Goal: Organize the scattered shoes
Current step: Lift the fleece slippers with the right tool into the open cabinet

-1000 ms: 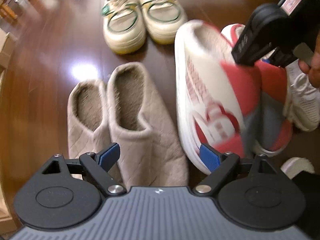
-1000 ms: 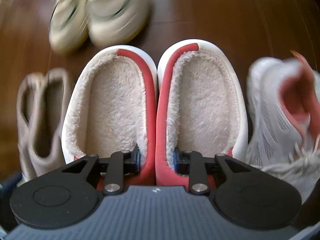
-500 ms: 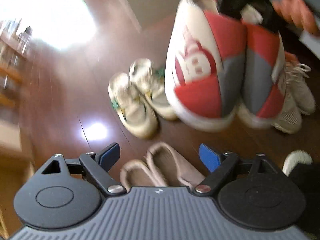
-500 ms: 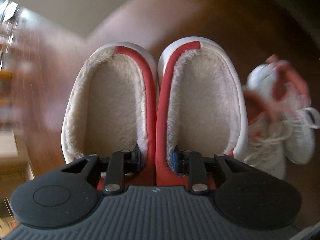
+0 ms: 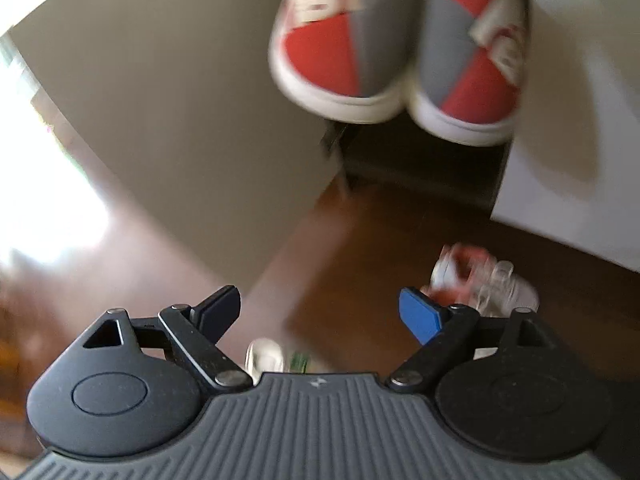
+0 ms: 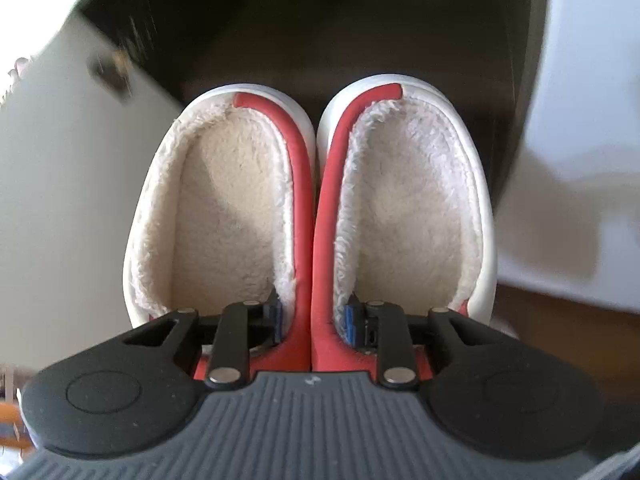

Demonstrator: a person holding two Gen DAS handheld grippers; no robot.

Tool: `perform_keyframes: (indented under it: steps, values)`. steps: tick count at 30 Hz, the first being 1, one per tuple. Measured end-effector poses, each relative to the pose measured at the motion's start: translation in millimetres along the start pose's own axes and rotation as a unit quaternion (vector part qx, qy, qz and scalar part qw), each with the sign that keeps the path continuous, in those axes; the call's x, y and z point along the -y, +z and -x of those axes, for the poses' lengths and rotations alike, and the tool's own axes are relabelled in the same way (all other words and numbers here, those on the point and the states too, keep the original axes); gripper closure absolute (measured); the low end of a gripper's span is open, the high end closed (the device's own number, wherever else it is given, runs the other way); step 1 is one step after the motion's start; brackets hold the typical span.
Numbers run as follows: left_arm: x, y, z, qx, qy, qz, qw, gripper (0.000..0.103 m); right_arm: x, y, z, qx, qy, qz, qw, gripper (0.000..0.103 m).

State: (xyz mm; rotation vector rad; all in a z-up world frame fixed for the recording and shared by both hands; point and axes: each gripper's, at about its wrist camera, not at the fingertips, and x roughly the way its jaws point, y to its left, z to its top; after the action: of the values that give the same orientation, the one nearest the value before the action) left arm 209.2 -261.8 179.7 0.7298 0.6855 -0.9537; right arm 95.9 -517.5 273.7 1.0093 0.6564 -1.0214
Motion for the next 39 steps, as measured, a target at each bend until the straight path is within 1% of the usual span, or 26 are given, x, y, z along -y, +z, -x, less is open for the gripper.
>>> perform_keyframes:
  steps: [2, 4, 6, 7, 8, 9, 11, 12, 14, 15, 17, 19, 21, 23, 24, 26, 28, 29, 31, 34, 36, 38, 39]
  values:
    - [5.4, 30.7, -11.2, 0.038, -0.022, -0.019, 0.9989, 0.014, -11.2, 22.2, 12.4, 0.020, -0.014, -0.014, 1.000, 0.079]
    - [7.1, 54.5, -22.5, 0.068, -0.049, -0.023, 0.9962, 0.014, -15.5, 38.2, 15.4, 0.032, -0.035, -0.030, 0.998, 0.079]
    - [8.5, 81.3, -36.6, 0.101, -0.079, -0.024, 0.9914, 0.015, -14.6, 55.9, 11.7, 0.046, -0.074, -0.043, 0.995, 0.079]
    - [8.1, 89.1, -42.3, 0.110, -0.091, -0.019, 0.9895, 0.015, -12.9, 60.6, 8.3, 0.051, -0.087, -0.042, 0.994, 0.079]
    - [7.3, 93.8, -46.9, 0.115, -0.102, -0.013, 0.9880, 0.015, -11.2, 65.0, 4.8, 0.055, -0.099, -0.040, 0.993, 0.079]
    - [6.1, 99.6, -53.4, 0.121, -0.119, -0.004, 0.9856, 0.015, -9.9, 67.7, 1.6, 0.056, -0.101, -0.040, 0.993, 0.079]
    - [3.1, 114.6, -74.3, 0.124, -0.170, 0.029, 0.9772, 0.015, -7.4, 73.2, -4.9, 0.057, -0.104, -0.038, 0.992, 0.079]
    - [2.5, 117.4, -77.7, 0.125, -0.179, 0.035, 0.9752, 0.015, -6.8, 75.8, -8.7, 0.058, -0.107, -0.038, 0.992, 0.079]
    - [0.0, 127.4, -90.9, 0.134, -0.209, 0.054, 0.9672, 0.015, -9.0, 78.1, -14.9, 0.062, -0.112, -0.031, 0.991, 0.078]
    - [-1.0, 130.7, -96.0, 0.138, -0.217, 0.059, 0.9645, 0.015, -11.4, 78.0, -17.4, 0.064, -0.114, -0.024, 0.991, 0.077]
    - [1.8, 134.6, -113.9, 0.123, -0.231, 0.053, 0.9636, 0.015, -16.1, 77.7, -22.1, 0.070, -0.118, -0.010, 0.990, 0.075]
    - [6.5, 134.7, -128.4, 0.113, -0.242, 0.044, 0.9626, 0.015, -18.6, 72.8, -20.5, 0.076, -0.118, 0.002, 0.990, 0.074]
    - [14.5, 139.0, -139.7, 0.104, -0.254, 0.017, 0.9614, 0.015, -20.9, 69.5, -19.7, 0.079, -0.118, 0.011, 0.990, 0.072]
    - [18.9, 143.0, -144.3, 0.103, -0.255, 0.002, 0.9614, 0.014, -24.0, 66.7, -17.8, 0.080, -0.119, 0.018, 0.989, 0.071]
    - [20.8, 145.3, -147.5, 0.102, -0.255, -0.004, 0.9615, 0.011, -25.6, 65.4, -16.8, 0.080, -0.120, 0.021, 0.989, 0.071]
    - [25.3, 151.1, -160.8, 0.086, -0.258, -0.019, 0.9621, 0.010, -27.6, 64.0, -14.9, 0.079, -0.120, 0.019, 0.989, 0.071]
    - [26.9, 154.2, -175.5, 0.069, -0.252, -0.016, 0.9652, 0.011, -28.5, 62.7, -13.2, 0.077, -0.118, 0.018, 0.990, 0.070]
    - [25.8, 156.4, -182.8, 0.062, -0.254, -0.009, 0.9653, 0.011, -28.8, 61.4, -11.2, 0.077, -0.117, 0.019, 0.990, 0.070]
    - [23.3, 161.2, -186.9, 0.070, -0.263, -0.006, 0.9622, 0.010, -29.6, 58.8, -7.2, 0.077, -0.115, 0.022, 0.990, 0.070]
    - [31.5, 166.9, -186.1, 0.086, -0.254, -0.061, 0.9614, 0.012, -31.2, 54.8, -3.0, 0.076, -0.112, 0.027, 0.990, 0.070]
    - [34.0, 173.1, -184.0, 0.079, -0.254, -0.086, 0.9602, 0.014, -33.3, 51.1, -0.7, 0.079, -0.112, 0.033, 0.990, 0.070]
    - [27.1, 177.3, -179.8, 0.075, -0.261, -0.092, 0.9581, 0.015, -34.9, 48.9, 0.1, 0.084, -0.113, 0.036, 0.989, 0.070]
    - [24.5, 177.6, -178.0, 0.078, -0.260, -0.093, 0.9578, 0.015, -36.0, 45.1, 3.4, 0.096, -0.114, 0.041, 0.988, 0.070]
